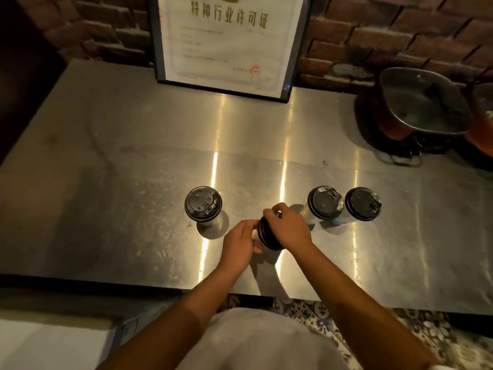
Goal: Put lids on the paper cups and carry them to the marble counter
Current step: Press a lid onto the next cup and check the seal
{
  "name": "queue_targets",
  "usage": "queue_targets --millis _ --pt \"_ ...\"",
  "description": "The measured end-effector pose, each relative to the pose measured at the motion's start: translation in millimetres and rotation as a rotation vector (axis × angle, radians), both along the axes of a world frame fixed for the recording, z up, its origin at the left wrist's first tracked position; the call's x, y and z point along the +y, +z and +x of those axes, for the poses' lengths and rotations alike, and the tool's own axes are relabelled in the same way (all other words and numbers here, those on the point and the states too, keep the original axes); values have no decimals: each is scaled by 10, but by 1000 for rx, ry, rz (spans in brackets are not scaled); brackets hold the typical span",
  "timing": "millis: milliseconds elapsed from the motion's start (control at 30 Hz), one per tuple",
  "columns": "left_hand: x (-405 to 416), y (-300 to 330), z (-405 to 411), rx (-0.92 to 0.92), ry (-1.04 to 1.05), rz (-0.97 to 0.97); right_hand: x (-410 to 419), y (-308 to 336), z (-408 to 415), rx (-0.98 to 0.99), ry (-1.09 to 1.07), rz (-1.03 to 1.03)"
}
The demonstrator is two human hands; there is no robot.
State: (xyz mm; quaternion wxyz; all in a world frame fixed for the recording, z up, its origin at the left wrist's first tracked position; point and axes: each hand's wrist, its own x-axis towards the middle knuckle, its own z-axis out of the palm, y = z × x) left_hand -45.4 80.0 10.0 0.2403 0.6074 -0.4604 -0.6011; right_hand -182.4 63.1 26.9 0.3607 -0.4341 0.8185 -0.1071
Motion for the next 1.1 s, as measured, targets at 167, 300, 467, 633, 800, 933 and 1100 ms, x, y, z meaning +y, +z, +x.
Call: queue_targets --millis 167,300,467,633,800,933,1100 --pt "18 400 90 -382 -357 -575 161 353 -288 -460 -299 -62" --pt "-4 711 91 -291 -412 -588 309 679 -426 -793 -576 -90" --pt "-41 876 104 -223 -323 -541 468 826 -462 -1000 -600 -107" --pt "-27 942 95 -203 -234 -756 565 775 -410 -1168 -651 -96" --pt "4 1042 68 -215 -363 -847 646 836 -401 -1222 -582 -76" --pt "30 1236 121 -57 -395 -706 647 892 -421 -1285 -606 -83" --pt "-11 1320 221 -216 -413 -877 657 950 -301 -1385 -626 19"
